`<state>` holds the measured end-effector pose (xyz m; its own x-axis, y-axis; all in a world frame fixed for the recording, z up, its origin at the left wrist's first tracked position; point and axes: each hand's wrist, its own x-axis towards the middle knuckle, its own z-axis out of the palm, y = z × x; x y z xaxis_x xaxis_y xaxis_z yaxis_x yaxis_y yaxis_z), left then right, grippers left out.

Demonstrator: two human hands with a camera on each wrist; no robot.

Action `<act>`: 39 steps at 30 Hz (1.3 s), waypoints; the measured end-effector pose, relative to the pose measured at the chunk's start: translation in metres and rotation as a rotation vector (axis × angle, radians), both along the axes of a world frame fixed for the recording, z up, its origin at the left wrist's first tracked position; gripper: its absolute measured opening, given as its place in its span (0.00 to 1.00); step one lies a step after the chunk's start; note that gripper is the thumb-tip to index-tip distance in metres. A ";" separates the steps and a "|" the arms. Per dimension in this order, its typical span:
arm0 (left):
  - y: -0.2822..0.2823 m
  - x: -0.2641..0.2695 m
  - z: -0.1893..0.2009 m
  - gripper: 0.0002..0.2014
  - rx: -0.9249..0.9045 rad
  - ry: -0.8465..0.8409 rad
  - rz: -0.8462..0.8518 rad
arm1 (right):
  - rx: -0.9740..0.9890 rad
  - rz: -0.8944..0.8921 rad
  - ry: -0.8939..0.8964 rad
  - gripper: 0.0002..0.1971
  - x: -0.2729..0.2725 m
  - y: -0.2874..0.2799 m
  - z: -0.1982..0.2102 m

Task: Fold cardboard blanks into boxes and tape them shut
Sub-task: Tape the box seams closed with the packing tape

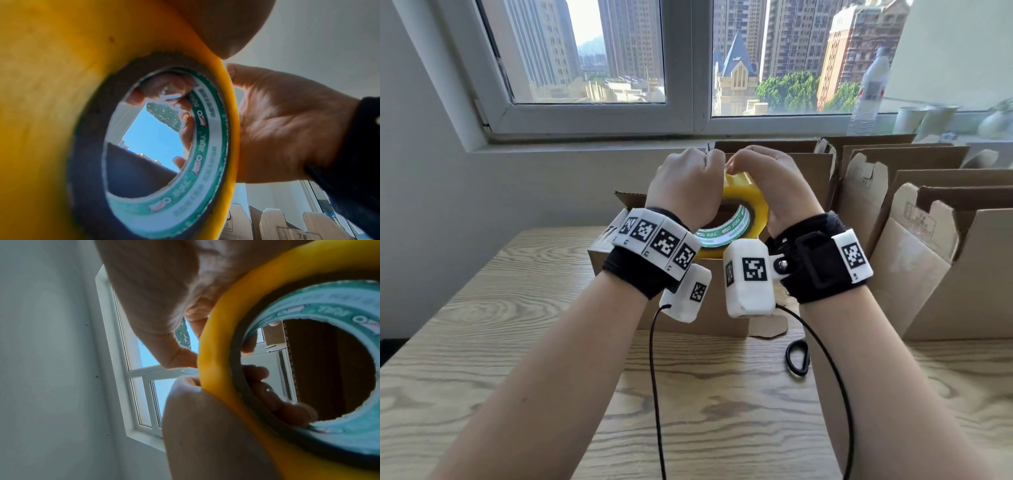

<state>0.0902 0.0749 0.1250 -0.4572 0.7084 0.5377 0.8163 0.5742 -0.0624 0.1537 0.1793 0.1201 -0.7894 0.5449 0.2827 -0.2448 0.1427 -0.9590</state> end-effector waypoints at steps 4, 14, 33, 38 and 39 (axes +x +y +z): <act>0.000 -0.001 -0.001 0.09 0.034 -0.016 -0.004 | -0.058 0.035 -0.006 0.05 0.001 0.000 0.001; 0.003 -0.002 -0.007 0.13 0.306 -0.360 0.042 | -0.034 -0.025 -0.108 0.19 -0.003 0.000 0.004; 0.003 -0.010 -0.009 0.13 0.071 -0.128 0.035 | 0.137 -0.076 0.087 0.06 0.006 0.007 -0.022; -0.001 -0.008 -0.005 0.07 0.185 -0.203 -0.002 | 0.263 -0.118 0.125 0.12 0.003 0.008 -0.026; -0.001 -0.008 -0.004 0.08 0.215 -0.229 -0.006 | 0.287 -0.113 0.131 0.12 0.004 0.009 -0.026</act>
